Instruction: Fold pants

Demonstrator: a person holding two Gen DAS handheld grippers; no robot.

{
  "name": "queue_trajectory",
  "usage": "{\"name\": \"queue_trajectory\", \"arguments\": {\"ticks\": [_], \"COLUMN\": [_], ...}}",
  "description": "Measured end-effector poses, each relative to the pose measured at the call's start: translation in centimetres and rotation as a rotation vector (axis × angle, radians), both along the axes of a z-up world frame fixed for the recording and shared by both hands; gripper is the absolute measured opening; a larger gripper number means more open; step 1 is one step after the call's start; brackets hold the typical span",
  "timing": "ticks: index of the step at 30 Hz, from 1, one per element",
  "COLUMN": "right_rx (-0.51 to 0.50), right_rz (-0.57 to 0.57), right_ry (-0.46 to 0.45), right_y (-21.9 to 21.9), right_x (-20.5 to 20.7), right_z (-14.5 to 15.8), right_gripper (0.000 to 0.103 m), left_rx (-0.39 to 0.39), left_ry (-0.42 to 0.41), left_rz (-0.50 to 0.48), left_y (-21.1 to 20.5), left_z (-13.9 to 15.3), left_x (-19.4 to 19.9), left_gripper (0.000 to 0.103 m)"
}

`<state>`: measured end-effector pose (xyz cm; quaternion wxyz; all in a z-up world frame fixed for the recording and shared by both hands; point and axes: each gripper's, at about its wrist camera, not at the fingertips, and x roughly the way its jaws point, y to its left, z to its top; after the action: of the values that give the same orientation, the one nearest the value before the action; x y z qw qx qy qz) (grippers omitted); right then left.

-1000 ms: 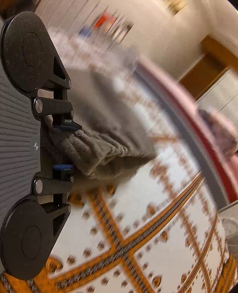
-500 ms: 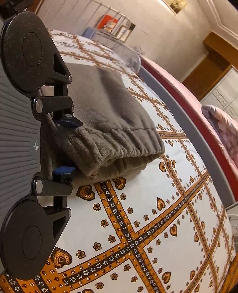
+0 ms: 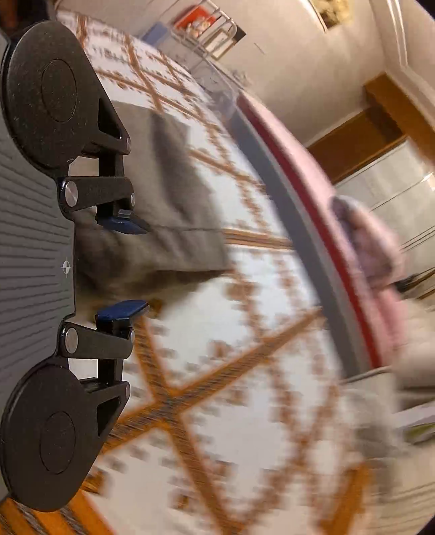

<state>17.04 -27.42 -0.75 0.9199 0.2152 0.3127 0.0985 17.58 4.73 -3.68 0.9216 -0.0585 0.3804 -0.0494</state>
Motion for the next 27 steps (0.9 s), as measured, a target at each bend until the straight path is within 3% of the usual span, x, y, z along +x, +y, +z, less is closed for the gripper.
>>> {"name": "queue_trajectory", "arguments": {"ticks": [4,8,11,15,23,26,27], "right_rx": [-0.030,-0.136,-0.236,-0.198,-0.252,-0.354,-0.328], "right_rz": [0.099,0.220,0.249,0.258,0.233,0.209,0.220], "right_ry": [-0.074,0.007,0.054,-0.062,-0.131,0.019,0.055], "right_y": [1.7,4.9,5.6,4.6,6.1,6.7,6.2], "right_x": [0.4,2.0,2.6,2.5,8.4,11.6,12.2], "right_z": [0.8,-1.3,-2.3,0.1,0.4,-2.0,-3.2], "right_gripper": [0.044,0.044,0.044,0.044,0.044,0.045,0.046], "left_rx": [-0.004,0.033,0.049,0.078,0.002,0.042,0.026], "left_ry": [0.023,0.070,0.054,0.013,-0.006,0.059,0.069], "left_rz": [-0.005,-0.025,-0.020,-0.033,-0.054,-0.067,-0.062], "left_y": [-0.6,-1.4,-0.6,0.2,-0.9,-1.4,-1.1], "left_z": [-0.7,-2.0,-0.5,1.0,-0.4,-2.3,-2.7], "left_x": [1.8,3.0,4.1,6.9,12.7,14.6,14.7], "left_gripper": [0.068,0.075,0.068,0.069,0.070,0.081,0.082]}}
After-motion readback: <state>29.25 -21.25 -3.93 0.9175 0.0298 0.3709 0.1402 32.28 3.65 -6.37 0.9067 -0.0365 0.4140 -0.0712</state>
